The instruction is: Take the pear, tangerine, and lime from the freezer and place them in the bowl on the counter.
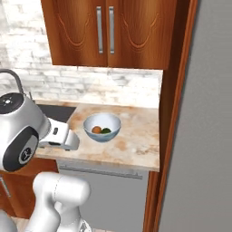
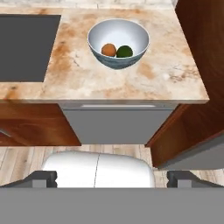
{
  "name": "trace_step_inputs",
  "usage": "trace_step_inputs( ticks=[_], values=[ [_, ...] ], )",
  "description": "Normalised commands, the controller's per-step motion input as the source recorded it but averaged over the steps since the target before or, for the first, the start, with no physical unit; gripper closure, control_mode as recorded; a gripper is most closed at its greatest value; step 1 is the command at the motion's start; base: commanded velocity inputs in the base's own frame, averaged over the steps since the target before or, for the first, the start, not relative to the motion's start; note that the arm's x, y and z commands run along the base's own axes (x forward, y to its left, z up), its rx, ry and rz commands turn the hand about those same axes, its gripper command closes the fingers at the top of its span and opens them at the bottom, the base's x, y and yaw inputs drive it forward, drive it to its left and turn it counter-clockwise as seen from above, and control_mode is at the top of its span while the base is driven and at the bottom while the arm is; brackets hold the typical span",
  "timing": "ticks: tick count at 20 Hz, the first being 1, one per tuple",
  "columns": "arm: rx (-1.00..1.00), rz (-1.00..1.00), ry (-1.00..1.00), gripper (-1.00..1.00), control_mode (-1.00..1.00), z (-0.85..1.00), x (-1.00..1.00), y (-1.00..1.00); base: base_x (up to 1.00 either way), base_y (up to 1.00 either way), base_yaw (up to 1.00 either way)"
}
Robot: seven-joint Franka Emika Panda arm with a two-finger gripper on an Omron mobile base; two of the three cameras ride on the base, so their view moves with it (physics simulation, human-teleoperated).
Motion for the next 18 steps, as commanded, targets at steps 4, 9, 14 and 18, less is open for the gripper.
trace_step_inputs(
  ticks=[4,9,14,18],
  values=[
    [0.00,0.00,0.00,-1.00,1.00,0.00,0.00,0.00,-0.61,-0.69,-0.10],
    [0.00,0.00,0.00,-1.00,1.00,0.00,0.00,0.00,-0.01,-0.96,-0.08],
    [0.00,0.00,0.00,-1.00,1.00,0.00,0.00,0.00,0.09,-1.00,-0.04],
    [0.00,0.00,0.00,-1.00,1.00,0.00,0.00,0.00,0.19,-0.86,-0.02]
  ],
)
